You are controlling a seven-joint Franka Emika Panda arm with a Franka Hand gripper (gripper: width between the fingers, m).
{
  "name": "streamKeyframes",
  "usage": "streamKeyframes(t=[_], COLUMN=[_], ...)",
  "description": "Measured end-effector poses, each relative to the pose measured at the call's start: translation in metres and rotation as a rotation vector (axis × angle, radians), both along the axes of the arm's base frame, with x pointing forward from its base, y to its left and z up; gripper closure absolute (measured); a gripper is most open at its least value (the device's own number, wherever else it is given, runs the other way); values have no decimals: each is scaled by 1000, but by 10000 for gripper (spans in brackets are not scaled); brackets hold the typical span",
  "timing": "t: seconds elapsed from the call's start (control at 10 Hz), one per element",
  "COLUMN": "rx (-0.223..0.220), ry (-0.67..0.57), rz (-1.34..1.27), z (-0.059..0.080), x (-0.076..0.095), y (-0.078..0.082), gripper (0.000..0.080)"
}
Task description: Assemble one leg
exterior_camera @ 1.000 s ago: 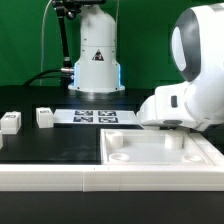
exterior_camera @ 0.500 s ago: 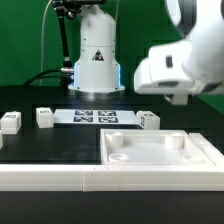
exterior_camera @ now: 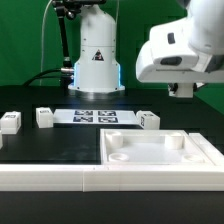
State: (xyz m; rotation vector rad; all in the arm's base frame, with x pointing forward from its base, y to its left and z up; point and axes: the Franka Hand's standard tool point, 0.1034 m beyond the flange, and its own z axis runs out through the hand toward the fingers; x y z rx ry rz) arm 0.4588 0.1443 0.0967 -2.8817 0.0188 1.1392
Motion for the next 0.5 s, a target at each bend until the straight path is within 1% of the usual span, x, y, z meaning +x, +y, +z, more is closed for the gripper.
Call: streamKeyframes(t=[0.1, 0.2, 0.4, 0.5], rx=[7, 23, 43, 46], ry=[-73, -129, -273, -301], rz=[-5, 2, 11, 14], z=[0, 6, 27, 34], x=[4, 13, 37, 42], y=[-1, -5, -14, -19], gripper=[507, 507, 506, 506])
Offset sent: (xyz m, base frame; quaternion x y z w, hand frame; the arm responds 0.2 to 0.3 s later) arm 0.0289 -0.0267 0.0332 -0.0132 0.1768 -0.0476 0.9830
